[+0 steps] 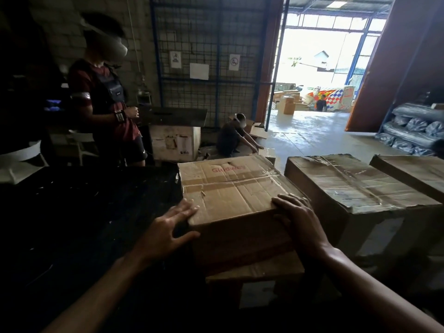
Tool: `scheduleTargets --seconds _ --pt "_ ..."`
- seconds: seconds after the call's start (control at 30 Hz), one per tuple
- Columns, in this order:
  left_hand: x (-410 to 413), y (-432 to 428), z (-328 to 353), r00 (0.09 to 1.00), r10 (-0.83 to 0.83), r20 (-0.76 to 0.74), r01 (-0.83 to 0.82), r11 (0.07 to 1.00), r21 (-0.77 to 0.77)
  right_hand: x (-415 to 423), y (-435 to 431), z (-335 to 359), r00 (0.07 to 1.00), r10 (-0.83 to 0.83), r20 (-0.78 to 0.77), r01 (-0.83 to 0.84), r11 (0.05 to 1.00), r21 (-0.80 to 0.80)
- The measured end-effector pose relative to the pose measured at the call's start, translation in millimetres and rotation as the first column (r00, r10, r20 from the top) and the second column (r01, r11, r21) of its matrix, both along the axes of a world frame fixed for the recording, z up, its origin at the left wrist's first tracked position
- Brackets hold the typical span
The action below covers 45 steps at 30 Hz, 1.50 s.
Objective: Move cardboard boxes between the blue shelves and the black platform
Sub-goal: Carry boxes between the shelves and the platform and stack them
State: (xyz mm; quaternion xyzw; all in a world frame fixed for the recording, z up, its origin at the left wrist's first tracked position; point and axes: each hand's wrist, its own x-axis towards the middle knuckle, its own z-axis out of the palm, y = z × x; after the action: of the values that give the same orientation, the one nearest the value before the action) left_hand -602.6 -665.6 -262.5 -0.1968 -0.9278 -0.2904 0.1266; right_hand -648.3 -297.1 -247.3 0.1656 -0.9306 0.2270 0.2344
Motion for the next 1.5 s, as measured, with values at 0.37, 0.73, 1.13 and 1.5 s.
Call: scheduleTargets --seconds 0.37,0.73,1.13,1.5 --pt "-30 5 8 0.999 -0.011 -0.047 0.007 0.997 -0.079 13 -17 -3 0.992 0.029 0.119 -0.018 0.996 -0.093" --pt "-57 48 21 0.997 0.019 -0.069 -0.023 0.998 -0.056 45 -22 -7 0.974 0.140 0.176 -0.111 0.980 -0.163" --pt "-62 35 1 0.957 0.205 -0.207 -0.227 0.970 -0.087 43 -24 -13 0.988 0.080 0.129 -0.056 0.982 -0.180" --pt "-53 34 23 0.952 0.271 0.140 -0.294 0.937 0.189 27 19 -7 0.978 -0.011 0.209 0.067 0.963 -0.261"
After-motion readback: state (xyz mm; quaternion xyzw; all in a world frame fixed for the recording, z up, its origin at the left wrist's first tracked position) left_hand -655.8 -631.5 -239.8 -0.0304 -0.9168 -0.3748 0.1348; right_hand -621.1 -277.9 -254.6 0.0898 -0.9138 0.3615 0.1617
